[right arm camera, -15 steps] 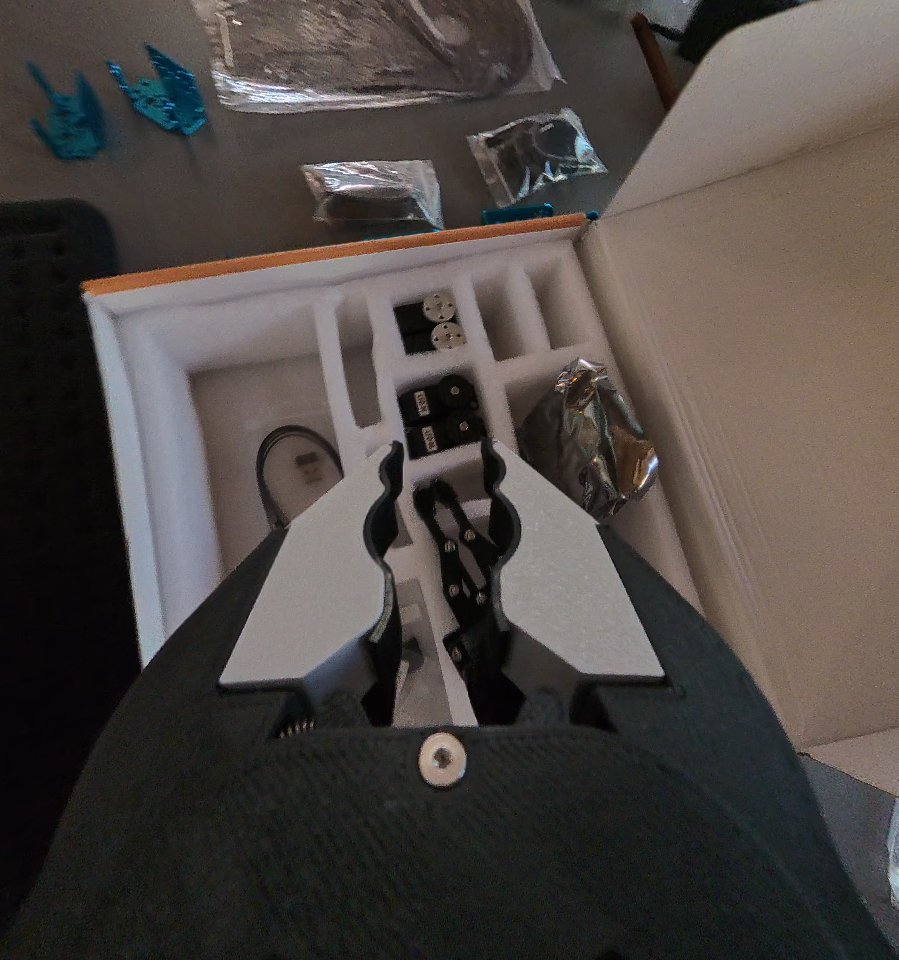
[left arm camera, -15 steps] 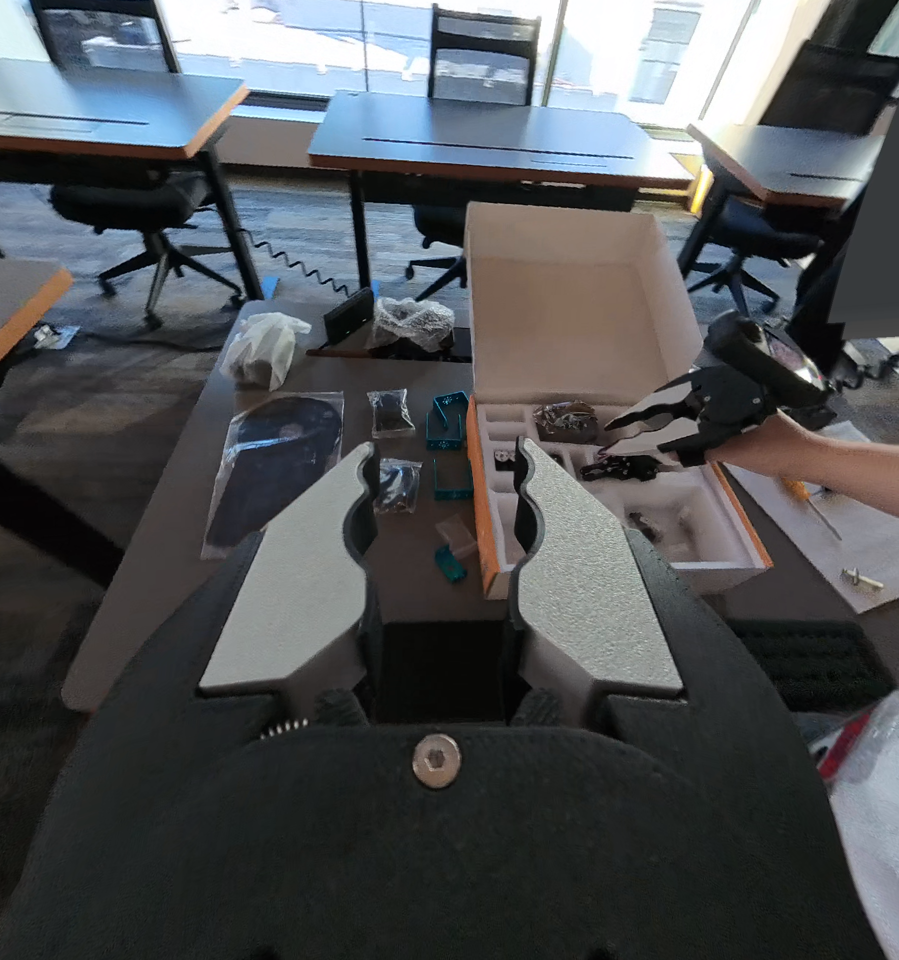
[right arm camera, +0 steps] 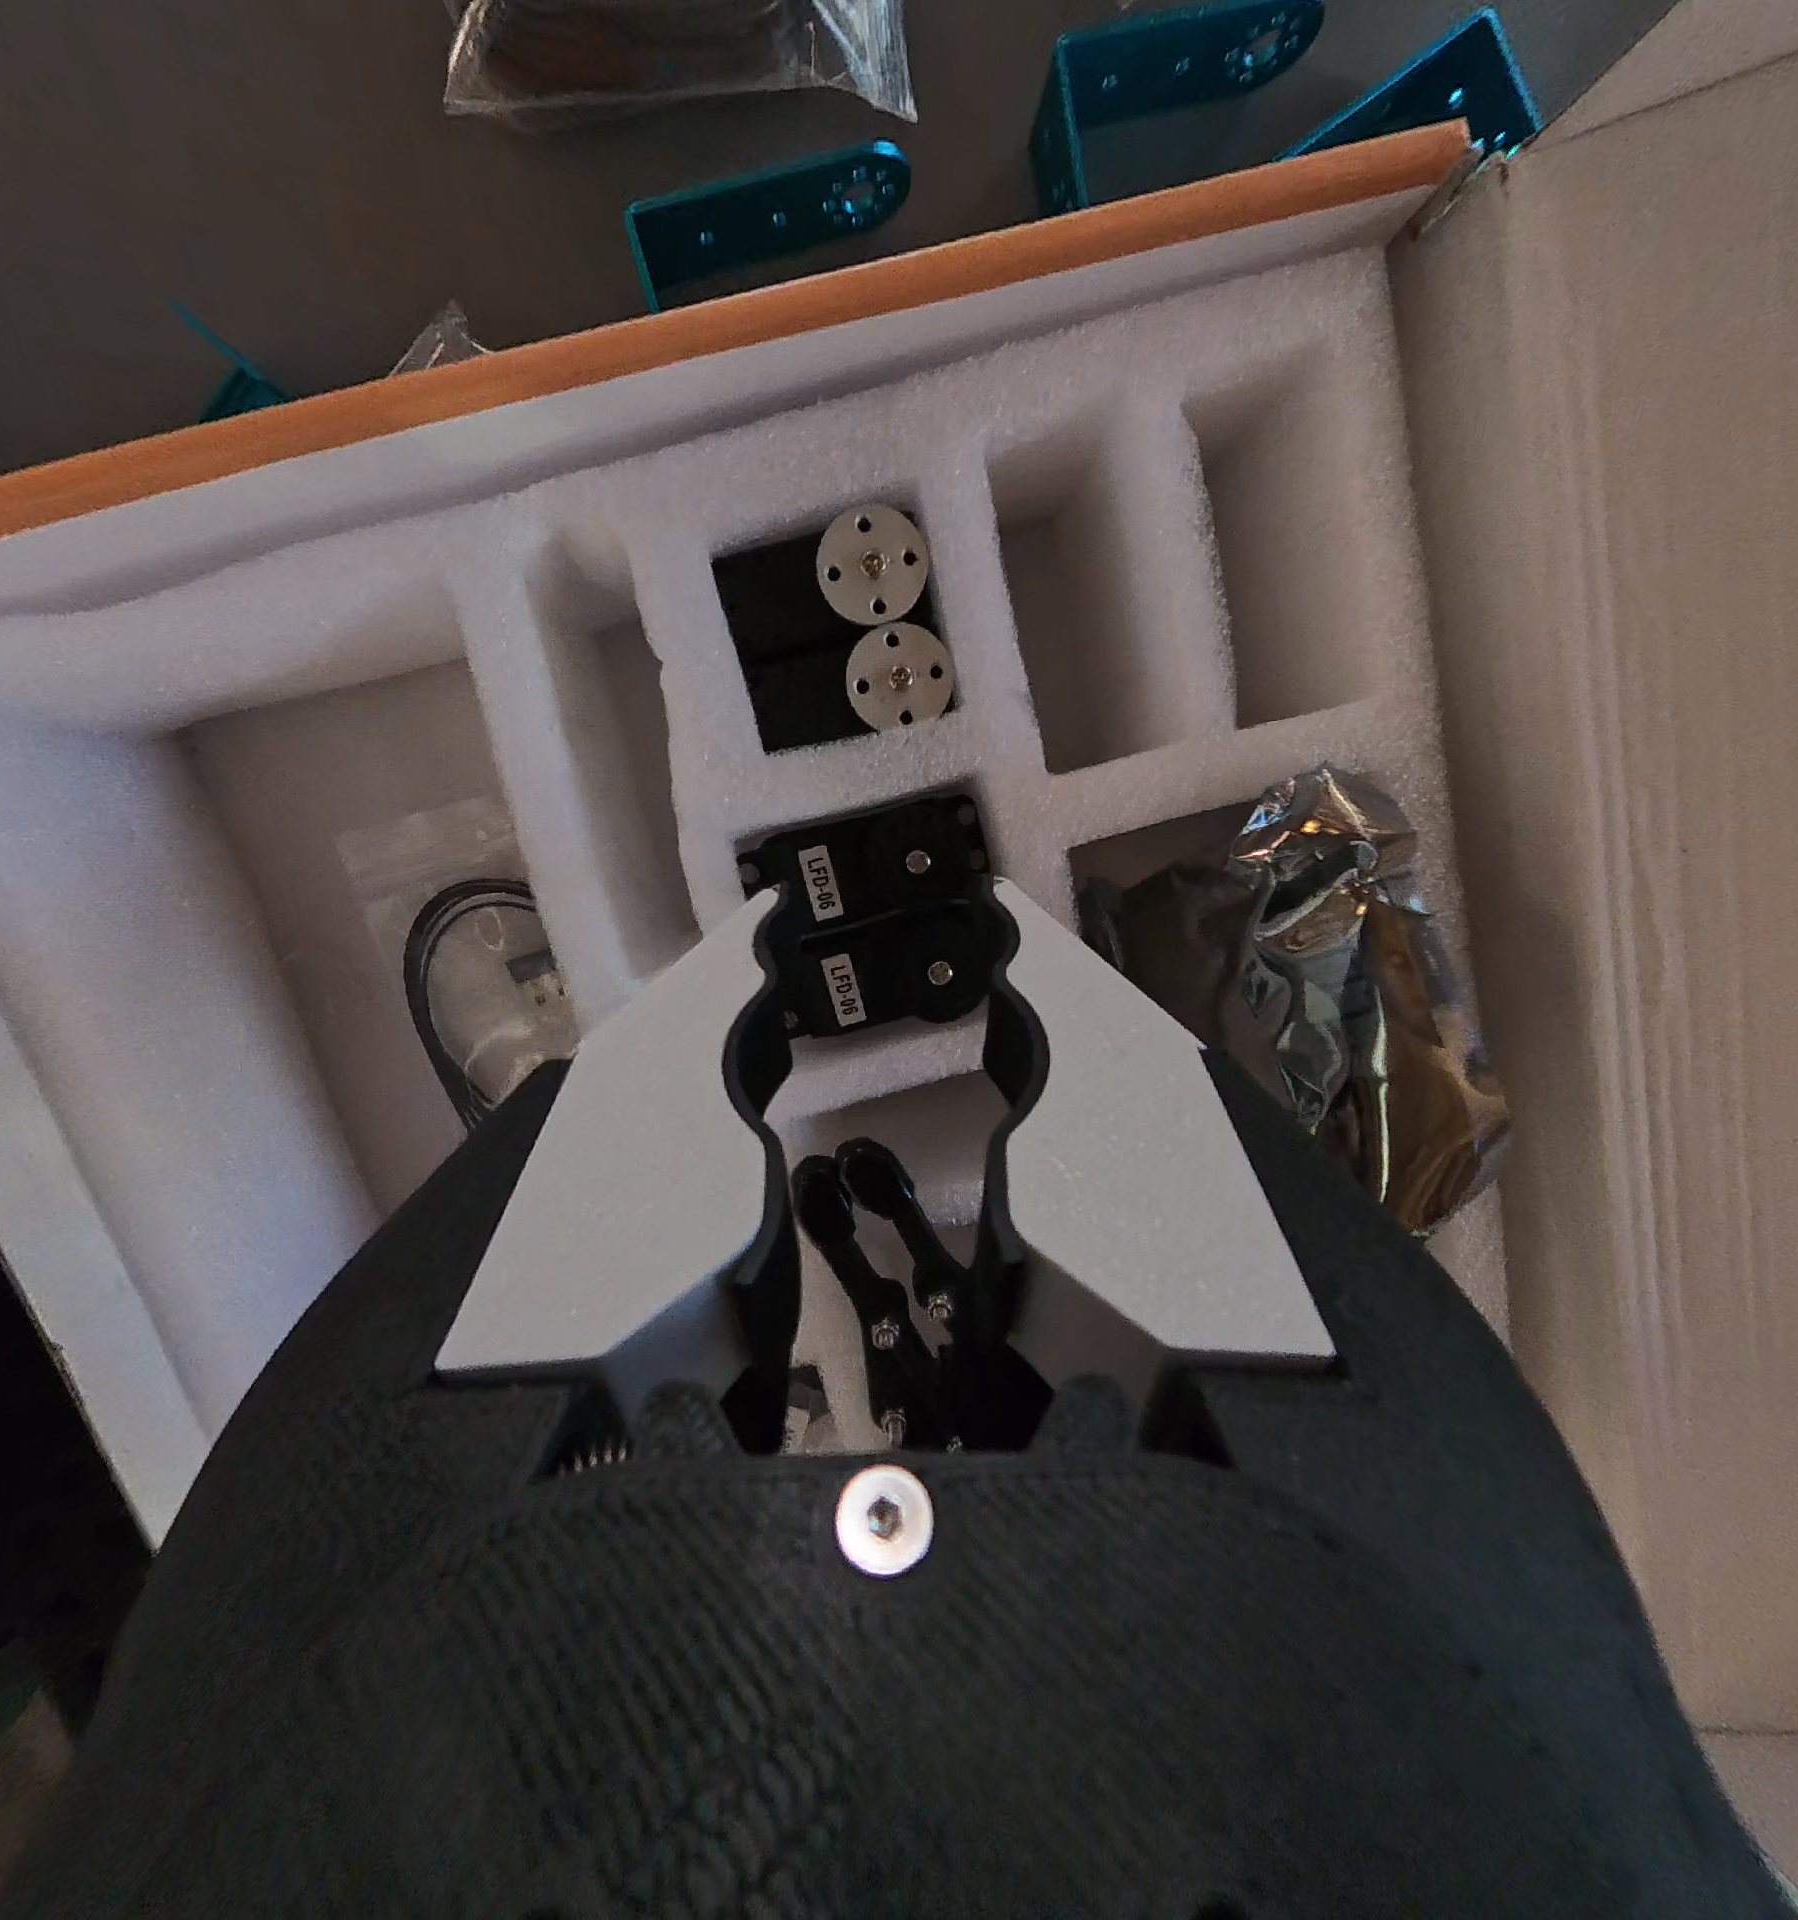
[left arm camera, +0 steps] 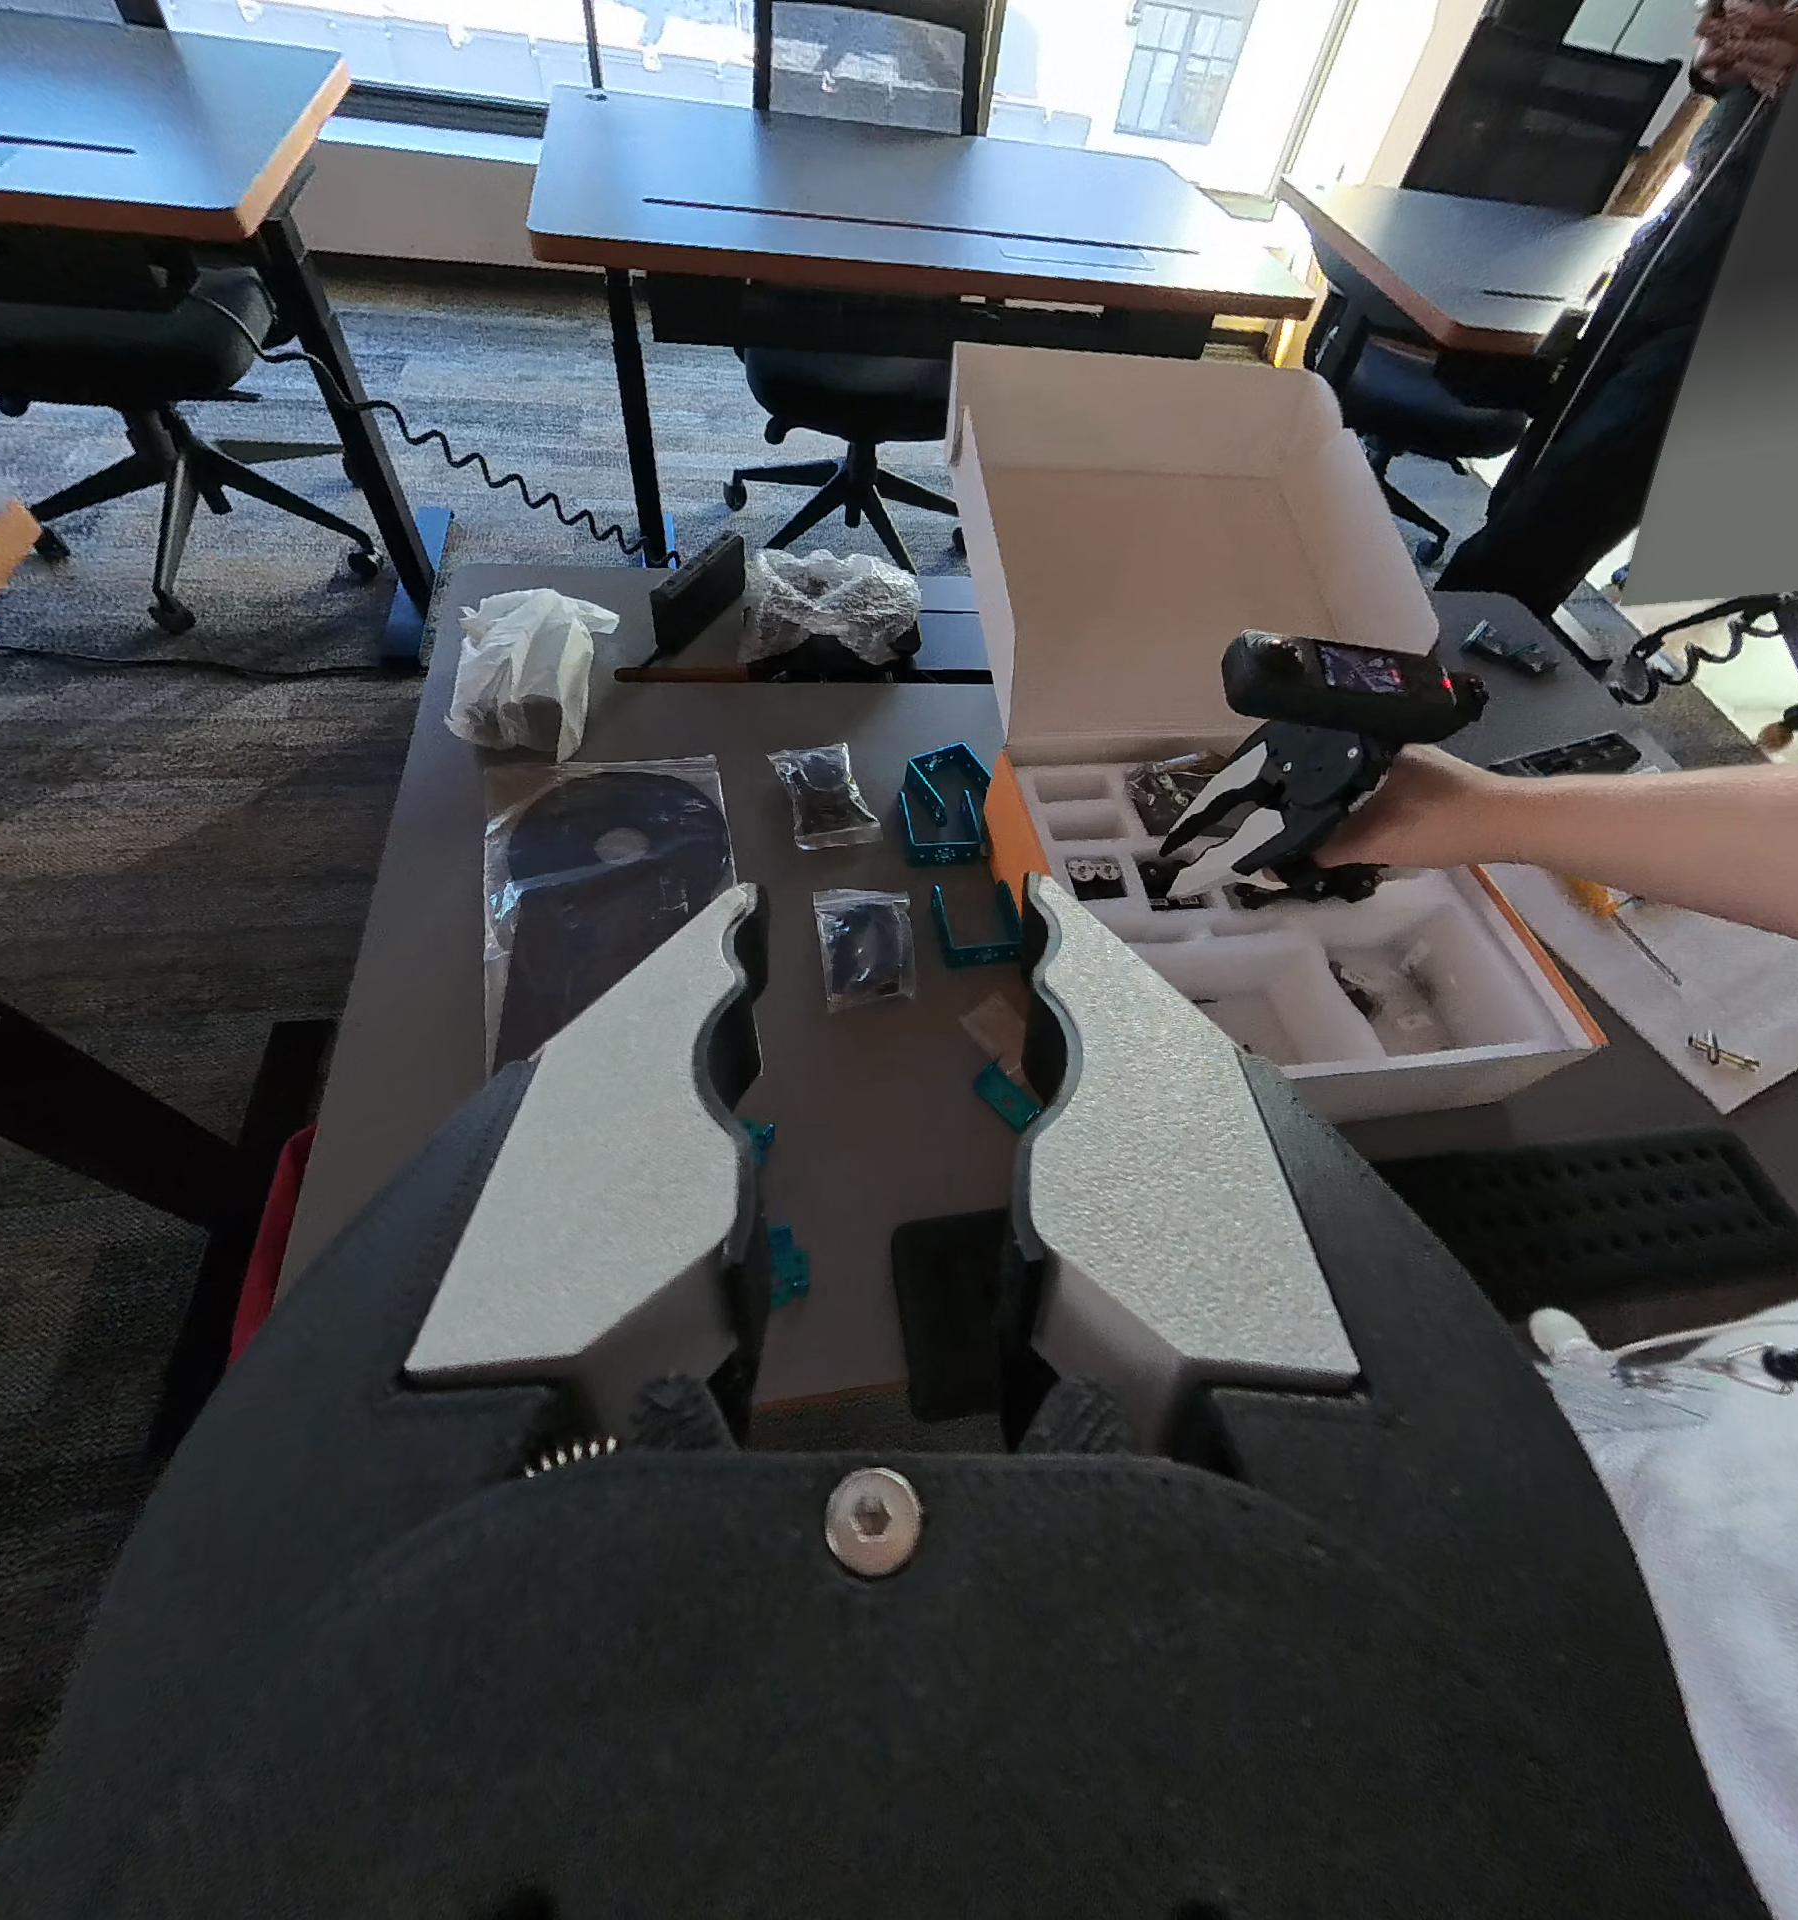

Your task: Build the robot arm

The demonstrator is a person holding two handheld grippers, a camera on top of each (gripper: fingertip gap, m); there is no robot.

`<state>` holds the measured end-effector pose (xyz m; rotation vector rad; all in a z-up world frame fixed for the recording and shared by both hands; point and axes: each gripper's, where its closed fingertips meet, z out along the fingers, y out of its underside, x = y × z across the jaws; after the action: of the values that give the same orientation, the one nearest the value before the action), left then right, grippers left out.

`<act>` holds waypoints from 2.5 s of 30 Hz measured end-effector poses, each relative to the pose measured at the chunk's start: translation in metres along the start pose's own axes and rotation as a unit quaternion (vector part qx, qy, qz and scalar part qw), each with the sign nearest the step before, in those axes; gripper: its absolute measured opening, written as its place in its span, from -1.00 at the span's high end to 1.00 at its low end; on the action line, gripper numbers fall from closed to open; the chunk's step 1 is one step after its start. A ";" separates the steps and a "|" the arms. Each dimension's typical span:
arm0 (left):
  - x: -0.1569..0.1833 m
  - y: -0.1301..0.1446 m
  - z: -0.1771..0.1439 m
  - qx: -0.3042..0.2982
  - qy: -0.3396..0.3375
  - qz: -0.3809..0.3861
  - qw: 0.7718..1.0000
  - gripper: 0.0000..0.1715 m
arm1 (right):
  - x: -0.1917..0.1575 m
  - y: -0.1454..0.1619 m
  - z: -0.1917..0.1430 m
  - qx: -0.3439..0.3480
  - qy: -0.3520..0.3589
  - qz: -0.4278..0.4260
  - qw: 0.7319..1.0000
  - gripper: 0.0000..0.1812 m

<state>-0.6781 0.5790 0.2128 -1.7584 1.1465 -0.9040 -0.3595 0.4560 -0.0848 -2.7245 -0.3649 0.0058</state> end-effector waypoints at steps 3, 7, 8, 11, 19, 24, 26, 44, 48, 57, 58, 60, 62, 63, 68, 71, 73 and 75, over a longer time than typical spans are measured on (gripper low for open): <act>-0.005 0.005 -0.002 -0.009 -0.005 0.001 1.000 0.45 | -0.002 0.000 0.004 -0.011 -0.012 0.011 1.000 0.66; -0.013 0.011 -0.002 -0.015 -0.010 -0.009 1.000 0.46 | 0.003 -0.002 0.008 -0.025 -0.005 0.033 0.999 0.70; -0.014 0.010 -0.001 -0.013 -0.009 -0.016 1.000 0.46 | 0.004 -0.002 0.008 -0.031 -0.005 0.037 0.999 0.70; -0.014 0.007 0.001 -0.008 -0.007 -0.021 1.000 0.46 | 0.005 -0.003 0.009 -0.038 -0.006 0.052 0.998 0.73; -0.013 0.008 0.008 -0.024 -0.006 -0.007 1.000 0.47 | 0.003 -0.001 0.007 -0.084 -0.005 0.081 0.993 0.73; -0.016 0.008 0.012 -0.030 -0.007 -0.008 0.999 0.47 | -0.003 0.001 0.006 -0.101 -0.011 0.129 0.986 0.68; -0.018 0.009 0.013 -0.031 -0.007 -0.009 0.999 0.47 | -0.002 0.001 0.007 -0.099 -0.009 0.139 0.985 0.67; -0.027 0.008 0.027 -0.035 0.005 -0.018 0.999 0.49 | 0.000 0.004 0.015 -0.073 -0.019 0.185 0.980 0.66; -0.026 0.009 0.031 -0.037 0.011 -0.022 0.999 0.50 | 0.006 0.003 0.016 -0.070 -0.004 0.224 0.972 0.75; -0.019 0.012 0.040 -0.041 0.028 -0.030 0.998 0.51 | 0.007 0.002 0.012 -0.029 0.035 0.247 0.968 0.78; -0.018 0.013 0.041 -0.042 0.030 -0.031 0.998 0.51 | 0.007 0.002 0.011 -0.022 0.036 0.249 0.968 0.78; -0.017 0.015 0.043 -0.044 0.033 -0.034 0.998 0.51 | 0.007 0.002 0.008 -0.007 0.039 0.254 0.966 0.78; -0.016 0.016 0.045 -0.045 0.036 -0.037 0.998 0.51 | 0.007 0.002 0.005 0.008 0.042 0.259 0.965 0.78; -0.016 0.017 0.046 -0.046 0.038 -0.039 0.997 0.51 | 0.007 0.002 0.004 0.014 0.043 0.260 0.965 0.78; -0.012 0.018 0.050 -0.050 0.046 -0.041 0.997 0.51 | 0.005 0.004 0.000 0.026 0.039 0.260 0.964 0.78; -0.008 0.020 0.053 -0.053 0.054 -0.047 0.996 0.51 | 0.005 0.005 0.001 0.015 0.013 0.281 0.960 0.78; -0.003 0.021 0.056 -0.054 0.063 -0.052 0.995 0.51 | 0.005 0.005 0.003 -0.005 -0.015 0.291 0.957 0.78; 0.004 0.022 0.061 -0.055 0.075 -0.052 0.994 0.51 | 0.007 0.005 0.004 -0.023 -0.045 0.302 0.952 0.79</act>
<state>-0.6302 0.5857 0.1685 -1.8799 1.2307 -1.0683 -0.3517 0.4551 -0.0898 -2.7728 0.4592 0.2898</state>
